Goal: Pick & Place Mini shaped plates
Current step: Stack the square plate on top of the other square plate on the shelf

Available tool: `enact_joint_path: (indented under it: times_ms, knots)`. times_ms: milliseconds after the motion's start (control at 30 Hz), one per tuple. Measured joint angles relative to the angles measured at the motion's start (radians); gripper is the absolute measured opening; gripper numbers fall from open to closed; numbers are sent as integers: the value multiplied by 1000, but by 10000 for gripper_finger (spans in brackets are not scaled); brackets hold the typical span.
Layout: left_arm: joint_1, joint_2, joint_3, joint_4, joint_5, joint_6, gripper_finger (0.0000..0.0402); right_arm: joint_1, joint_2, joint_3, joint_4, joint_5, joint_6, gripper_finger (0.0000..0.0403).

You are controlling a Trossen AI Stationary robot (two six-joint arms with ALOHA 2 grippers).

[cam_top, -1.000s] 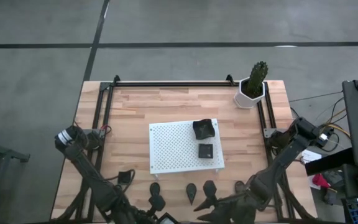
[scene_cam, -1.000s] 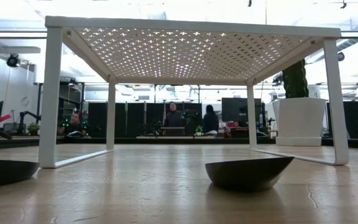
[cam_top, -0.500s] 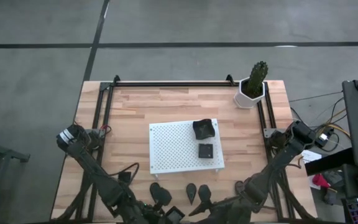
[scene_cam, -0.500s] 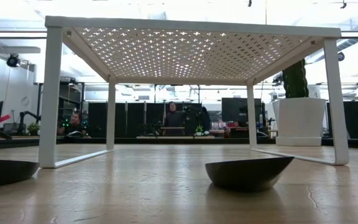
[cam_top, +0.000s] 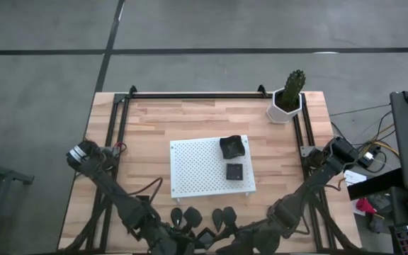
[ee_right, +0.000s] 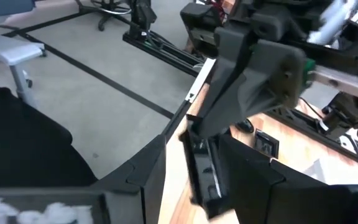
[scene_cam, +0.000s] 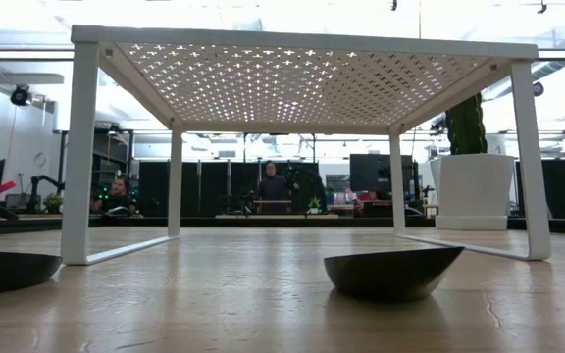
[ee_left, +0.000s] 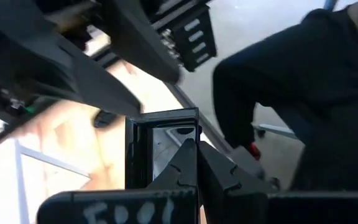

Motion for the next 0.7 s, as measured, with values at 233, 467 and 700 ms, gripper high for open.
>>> enact_joint_path:
  times_ms: [233, 467, 700]
  knots:
    - [-1, 0, 0, 28, -17, 45, 0, 0, 0, 0, -6, 0, 18, 135]
    - [-1, 0, 0, 39, -18, 45, 0, 0, 0, 0, -11, 2, 23, 119]
    - [-1, 0, -1, 50, -19, 44, 0, -5, 0, 0, -12, 3, 29, 101]
